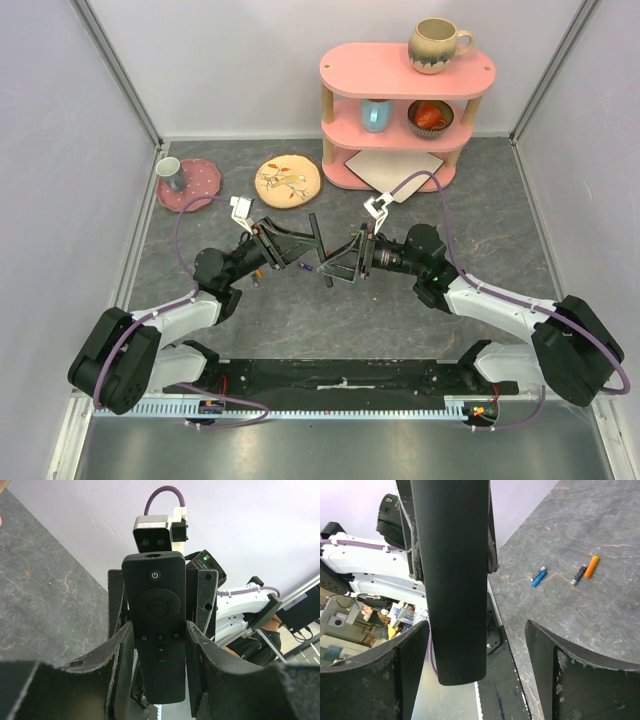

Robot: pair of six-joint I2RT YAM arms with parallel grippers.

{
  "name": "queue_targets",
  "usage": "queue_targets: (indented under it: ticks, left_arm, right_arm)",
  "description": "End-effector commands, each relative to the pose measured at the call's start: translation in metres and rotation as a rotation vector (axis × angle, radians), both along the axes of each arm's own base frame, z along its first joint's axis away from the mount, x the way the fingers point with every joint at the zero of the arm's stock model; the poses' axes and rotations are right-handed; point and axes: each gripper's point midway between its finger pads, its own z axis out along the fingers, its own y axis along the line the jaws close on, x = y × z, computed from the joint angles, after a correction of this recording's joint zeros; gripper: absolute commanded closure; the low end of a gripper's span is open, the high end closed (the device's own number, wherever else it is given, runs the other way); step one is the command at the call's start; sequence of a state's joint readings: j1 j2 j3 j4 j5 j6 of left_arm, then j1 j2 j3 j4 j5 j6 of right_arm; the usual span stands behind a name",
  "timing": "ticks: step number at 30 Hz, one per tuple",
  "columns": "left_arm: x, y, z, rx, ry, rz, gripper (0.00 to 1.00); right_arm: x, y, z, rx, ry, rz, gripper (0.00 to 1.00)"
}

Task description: Load the batteries into the remote control

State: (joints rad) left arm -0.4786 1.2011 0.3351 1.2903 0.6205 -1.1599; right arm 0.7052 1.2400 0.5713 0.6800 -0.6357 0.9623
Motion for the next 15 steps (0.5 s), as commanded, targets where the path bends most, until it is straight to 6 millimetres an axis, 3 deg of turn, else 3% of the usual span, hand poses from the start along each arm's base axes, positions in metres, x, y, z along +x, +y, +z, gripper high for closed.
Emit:
queue_targets:
  ticks: [1,8,12,15]
  left_arm:
    - [-0.020,0.007,0.055,-0.128,-0.228,-0.017,0.98]
    - [-0.021,0.008,0.057,-0.135,-0.231,-0.011,0.98]
    - [-0.020,0.008,0.060,-0.142,-0.233,-0.010,0.98]
    - [-0.020,0.008,0.062,-0.146,-0.234,-0.009,0.98]
  right_arm:
    - [-0.009,0.005,0.031,0.112,-0.048,0.061,0.17]
    - [-0.016,0.005,0.034,0.137,-0.051,0.091,0.25]
    - [-0.019,0.006,0.030,0.132,-0.048,0.107,0.36]
    - [-0.020,0.006,0.026,0.123,-0.043,0.112,0.36]
